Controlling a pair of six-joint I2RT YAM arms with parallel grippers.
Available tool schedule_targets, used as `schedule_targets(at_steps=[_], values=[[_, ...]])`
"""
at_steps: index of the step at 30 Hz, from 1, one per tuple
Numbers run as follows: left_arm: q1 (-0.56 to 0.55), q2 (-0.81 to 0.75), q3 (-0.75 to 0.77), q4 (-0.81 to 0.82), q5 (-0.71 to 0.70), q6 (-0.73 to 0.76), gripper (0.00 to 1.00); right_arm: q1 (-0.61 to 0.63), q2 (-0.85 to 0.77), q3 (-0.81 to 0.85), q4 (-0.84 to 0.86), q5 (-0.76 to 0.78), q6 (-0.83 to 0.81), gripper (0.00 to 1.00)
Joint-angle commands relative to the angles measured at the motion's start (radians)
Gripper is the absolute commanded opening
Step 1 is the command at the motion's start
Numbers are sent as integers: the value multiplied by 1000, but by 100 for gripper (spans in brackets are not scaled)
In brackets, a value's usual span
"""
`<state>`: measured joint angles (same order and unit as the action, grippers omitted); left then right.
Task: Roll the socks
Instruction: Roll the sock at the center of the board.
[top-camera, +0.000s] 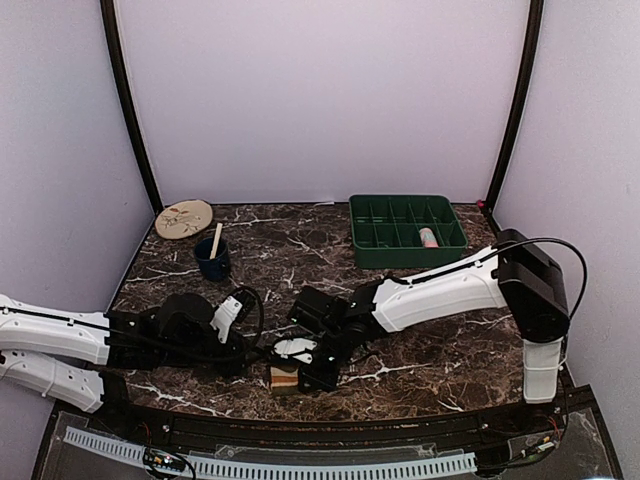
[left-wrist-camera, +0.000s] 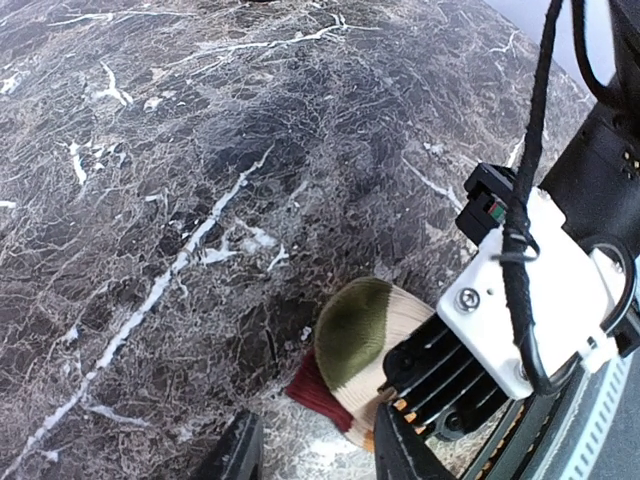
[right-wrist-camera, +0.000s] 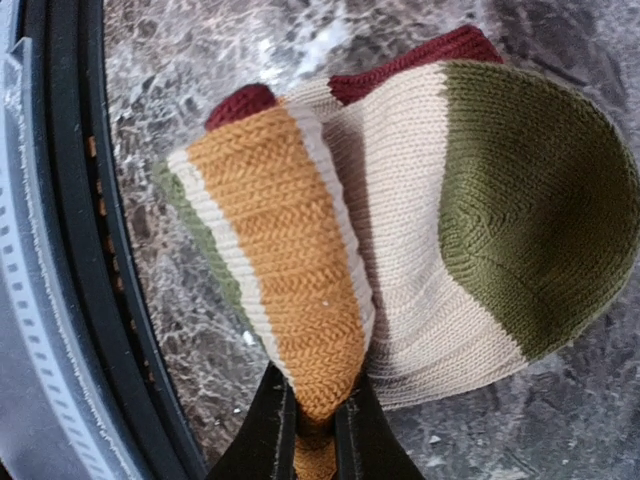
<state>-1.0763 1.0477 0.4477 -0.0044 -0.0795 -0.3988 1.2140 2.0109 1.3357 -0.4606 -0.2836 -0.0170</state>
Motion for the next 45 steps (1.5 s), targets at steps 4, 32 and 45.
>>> schedule_targets(at_steps=[4, 32, 45], values=[[-105, -10, -5, 70, 36, 40, 41, -57, 74, 47, -77, -72, 38, 0], [-123, 324, 239, 92, 150, 418, 45, -145, -44, -98, -71, 90, 195, 0], [-122, 444, 285, 63, 131, 600, 46, -144, -29, -68, -91, 34, 164, 0]])
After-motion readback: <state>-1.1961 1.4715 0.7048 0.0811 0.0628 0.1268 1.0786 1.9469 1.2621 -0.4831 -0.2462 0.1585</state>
